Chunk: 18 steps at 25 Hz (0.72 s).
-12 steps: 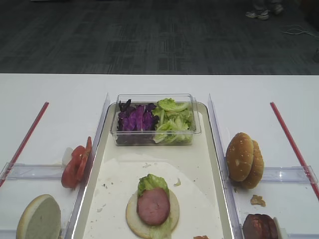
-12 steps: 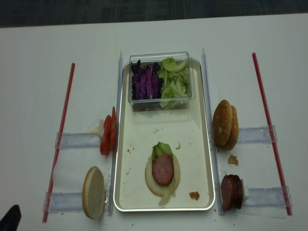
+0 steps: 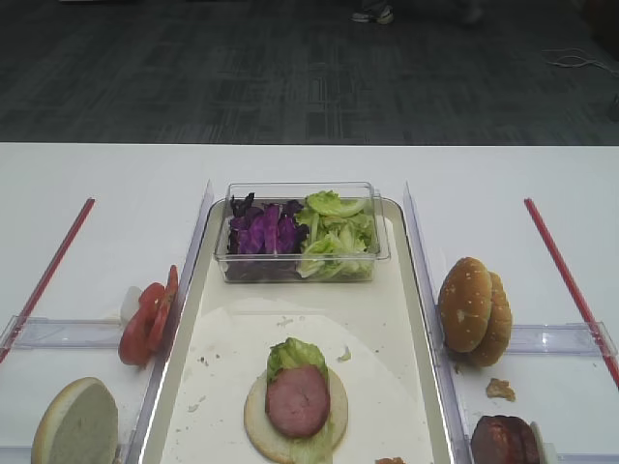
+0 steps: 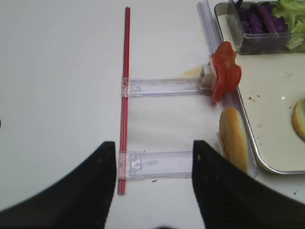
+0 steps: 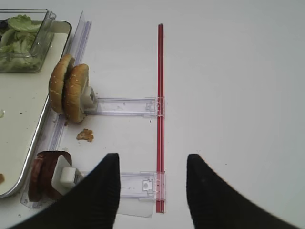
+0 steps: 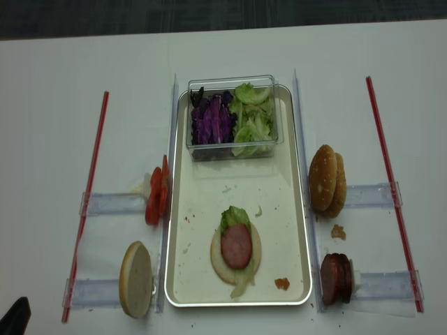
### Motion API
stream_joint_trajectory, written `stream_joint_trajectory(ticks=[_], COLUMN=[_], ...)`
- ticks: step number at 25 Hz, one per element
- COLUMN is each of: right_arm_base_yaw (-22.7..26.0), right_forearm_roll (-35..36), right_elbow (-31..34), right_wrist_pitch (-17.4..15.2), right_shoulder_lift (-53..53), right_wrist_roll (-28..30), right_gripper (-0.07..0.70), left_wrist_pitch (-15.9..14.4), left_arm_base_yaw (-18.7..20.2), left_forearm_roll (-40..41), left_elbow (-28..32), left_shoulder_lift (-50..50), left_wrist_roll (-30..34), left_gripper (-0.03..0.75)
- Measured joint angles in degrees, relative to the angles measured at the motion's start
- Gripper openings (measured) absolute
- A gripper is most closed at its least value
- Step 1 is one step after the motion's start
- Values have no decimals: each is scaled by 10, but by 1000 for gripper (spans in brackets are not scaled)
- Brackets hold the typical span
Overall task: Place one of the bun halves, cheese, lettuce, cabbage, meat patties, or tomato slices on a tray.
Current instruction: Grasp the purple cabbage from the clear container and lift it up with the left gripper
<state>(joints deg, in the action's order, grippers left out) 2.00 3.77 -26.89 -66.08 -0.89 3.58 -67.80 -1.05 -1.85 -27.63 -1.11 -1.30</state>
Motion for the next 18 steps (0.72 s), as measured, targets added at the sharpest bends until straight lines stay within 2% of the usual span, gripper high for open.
stream_joint_trajectory(ticks=[18], right_arm_base_yaw=[0], right_forearm_roll=[0], right_elbow=[0], right_wrist_pitch=[0], right_shoulder_lift=[0], right_wrist_roll=[0], right_gripper=[351], left_wrist_pitch=[0], left_arm_base_yaw=[0], left_forearm_roll=[0], left_elbow=[0], left_shoulder_lift=[0], left_wrist_roll=[0], left_gripper=[348])
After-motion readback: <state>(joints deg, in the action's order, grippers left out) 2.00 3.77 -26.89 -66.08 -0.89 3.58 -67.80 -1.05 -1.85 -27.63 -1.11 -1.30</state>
